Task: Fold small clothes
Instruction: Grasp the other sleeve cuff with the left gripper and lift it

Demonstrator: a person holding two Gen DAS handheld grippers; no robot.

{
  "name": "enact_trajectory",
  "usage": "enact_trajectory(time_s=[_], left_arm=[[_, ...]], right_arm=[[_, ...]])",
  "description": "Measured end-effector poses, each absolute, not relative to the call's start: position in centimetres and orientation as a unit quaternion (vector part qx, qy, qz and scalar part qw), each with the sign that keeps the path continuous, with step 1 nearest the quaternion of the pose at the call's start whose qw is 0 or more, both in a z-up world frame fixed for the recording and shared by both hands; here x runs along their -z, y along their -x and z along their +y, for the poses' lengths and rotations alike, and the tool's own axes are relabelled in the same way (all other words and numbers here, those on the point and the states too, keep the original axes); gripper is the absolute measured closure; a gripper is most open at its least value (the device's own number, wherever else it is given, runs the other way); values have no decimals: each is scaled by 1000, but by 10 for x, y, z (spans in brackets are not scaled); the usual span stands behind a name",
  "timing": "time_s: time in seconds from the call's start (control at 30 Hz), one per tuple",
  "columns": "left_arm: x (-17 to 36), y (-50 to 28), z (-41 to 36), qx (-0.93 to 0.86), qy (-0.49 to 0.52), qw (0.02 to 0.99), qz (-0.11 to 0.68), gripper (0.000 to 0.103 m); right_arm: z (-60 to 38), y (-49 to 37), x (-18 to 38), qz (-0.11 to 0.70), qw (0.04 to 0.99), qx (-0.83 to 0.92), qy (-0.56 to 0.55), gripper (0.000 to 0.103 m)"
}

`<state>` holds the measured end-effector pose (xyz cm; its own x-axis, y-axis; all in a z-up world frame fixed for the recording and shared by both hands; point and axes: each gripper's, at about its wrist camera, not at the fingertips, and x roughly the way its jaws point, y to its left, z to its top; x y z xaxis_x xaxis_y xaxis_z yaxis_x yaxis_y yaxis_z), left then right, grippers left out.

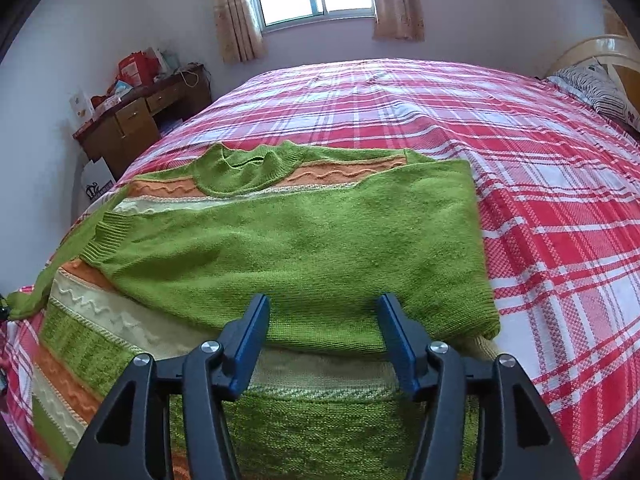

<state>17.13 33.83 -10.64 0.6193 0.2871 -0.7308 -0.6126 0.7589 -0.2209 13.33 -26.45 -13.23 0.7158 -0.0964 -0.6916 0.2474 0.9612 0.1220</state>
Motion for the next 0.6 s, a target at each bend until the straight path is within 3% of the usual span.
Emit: enact_trajectory(time_s=[0.23, 0.43, 0.6], left_arm=[[49, -166, 290, -210, 178, 920, 278, 98], [-1, -159, 166, -58, 93, 969, 220, 98], [6, -148, 51, 68, 26, 972, 222, 98]], right_arm=[[-267, -132, 132, 360, 922, 89, -111, 45], [-268, -131, 132, 358, 923, 87, -114, 45], [-269, -130, 132, 356, 923, 84, -118, 45]])
